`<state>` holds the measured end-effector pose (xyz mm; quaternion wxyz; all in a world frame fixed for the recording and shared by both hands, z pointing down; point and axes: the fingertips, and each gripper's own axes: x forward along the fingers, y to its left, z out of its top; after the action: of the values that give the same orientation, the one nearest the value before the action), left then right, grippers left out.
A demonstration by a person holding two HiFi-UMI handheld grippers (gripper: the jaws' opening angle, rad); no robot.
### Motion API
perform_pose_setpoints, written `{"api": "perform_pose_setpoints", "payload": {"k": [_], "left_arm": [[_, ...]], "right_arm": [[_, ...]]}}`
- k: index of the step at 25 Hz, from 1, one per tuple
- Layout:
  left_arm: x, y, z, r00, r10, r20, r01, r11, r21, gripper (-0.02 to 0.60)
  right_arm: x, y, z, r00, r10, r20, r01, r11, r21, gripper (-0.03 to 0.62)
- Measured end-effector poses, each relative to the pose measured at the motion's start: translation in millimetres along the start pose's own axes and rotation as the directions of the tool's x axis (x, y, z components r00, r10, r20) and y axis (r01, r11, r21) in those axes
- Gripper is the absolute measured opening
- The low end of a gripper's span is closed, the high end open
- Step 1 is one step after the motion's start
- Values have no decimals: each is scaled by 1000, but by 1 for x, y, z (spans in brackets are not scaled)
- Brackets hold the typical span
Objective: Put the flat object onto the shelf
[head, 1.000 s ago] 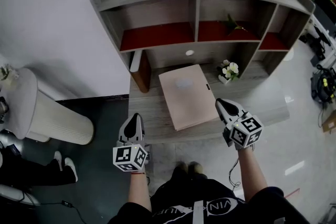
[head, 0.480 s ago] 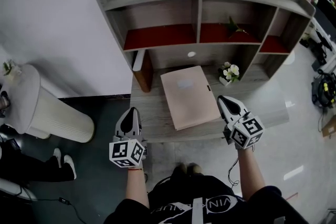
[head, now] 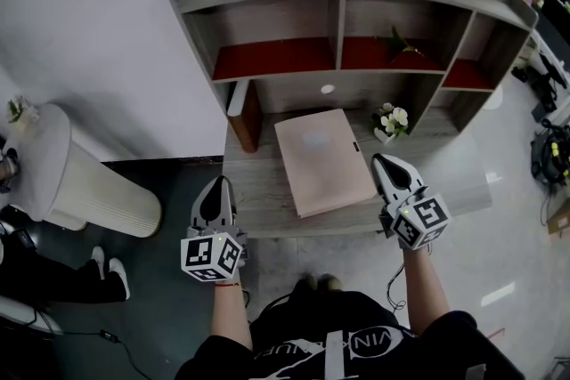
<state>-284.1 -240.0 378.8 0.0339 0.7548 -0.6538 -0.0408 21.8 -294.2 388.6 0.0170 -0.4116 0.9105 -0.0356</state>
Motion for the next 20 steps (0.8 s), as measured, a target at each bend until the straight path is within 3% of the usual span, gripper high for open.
{"api": "perform_pose_setpoints", "payload": {"k": [20], "left_arm": [[-7, 5, -6, 999, 31, -21, -31, 999, -9, 5]], "right_arm": [[11, 5, -3, 1000, 30, 5, -30, 999, -14, 9]]}}
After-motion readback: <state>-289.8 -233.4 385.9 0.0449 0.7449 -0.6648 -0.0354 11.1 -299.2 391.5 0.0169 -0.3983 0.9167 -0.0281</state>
